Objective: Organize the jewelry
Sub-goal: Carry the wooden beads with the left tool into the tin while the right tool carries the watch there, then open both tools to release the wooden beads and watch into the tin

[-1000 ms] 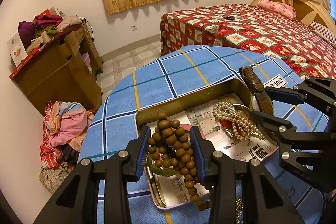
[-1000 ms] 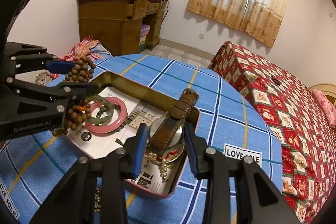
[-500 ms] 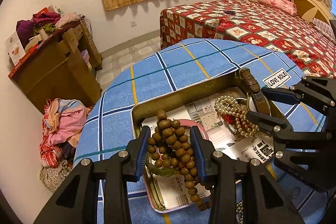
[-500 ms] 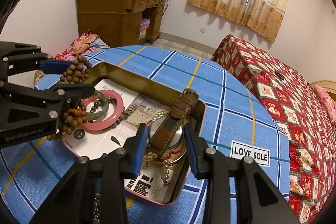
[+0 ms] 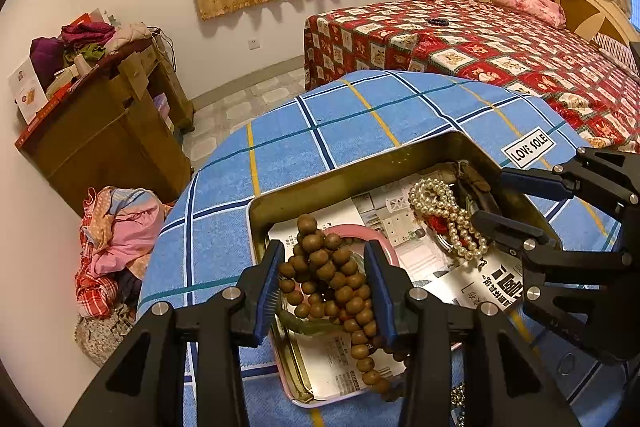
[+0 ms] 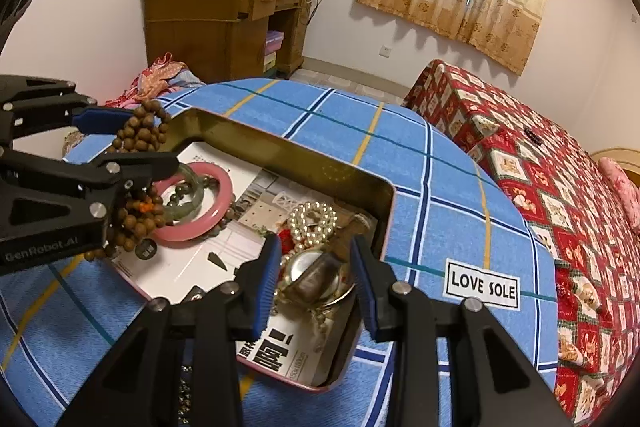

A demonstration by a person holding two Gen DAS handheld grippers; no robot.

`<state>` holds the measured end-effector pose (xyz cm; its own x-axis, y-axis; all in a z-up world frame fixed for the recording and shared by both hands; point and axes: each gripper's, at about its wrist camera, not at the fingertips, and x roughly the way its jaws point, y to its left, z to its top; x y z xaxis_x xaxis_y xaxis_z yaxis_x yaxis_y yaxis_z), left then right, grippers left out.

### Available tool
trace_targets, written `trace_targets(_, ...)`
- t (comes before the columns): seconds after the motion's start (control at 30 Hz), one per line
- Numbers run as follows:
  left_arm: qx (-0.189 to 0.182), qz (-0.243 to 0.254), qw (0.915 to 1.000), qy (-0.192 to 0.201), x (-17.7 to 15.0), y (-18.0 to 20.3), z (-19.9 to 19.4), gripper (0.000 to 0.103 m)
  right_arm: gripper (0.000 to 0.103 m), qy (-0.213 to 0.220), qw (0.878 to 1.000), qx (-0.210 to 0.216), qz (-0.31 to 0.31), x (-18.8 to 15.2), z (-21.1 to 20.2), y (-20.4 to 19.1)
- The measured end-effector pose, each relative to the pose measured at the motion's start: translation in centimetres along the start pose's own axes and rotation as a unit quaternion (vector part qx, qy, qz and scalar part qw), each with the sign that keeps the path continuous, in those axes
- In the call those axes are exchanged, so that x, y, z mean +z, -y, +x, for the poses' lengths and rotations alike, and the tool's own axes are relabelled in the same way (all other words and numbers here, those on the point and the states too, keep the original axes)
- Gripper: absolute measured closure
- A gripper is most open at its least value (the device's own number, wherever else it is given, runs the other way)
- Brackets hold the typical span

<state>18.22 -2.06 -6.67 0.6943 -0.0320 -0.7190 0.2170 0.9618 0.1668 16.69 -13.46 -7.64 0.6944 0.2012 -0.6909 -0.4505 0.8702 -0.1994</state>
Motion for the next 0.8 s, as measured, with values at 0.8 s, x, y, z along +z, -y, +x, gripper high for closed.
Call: trace_targets(0.8,0.012,-0.022,0.9996,0.015,-2.2,0.0,-3.1,0.038,0.034,0.003,1.000,-0.007,0.024,-1.7,-2.6,0.4)
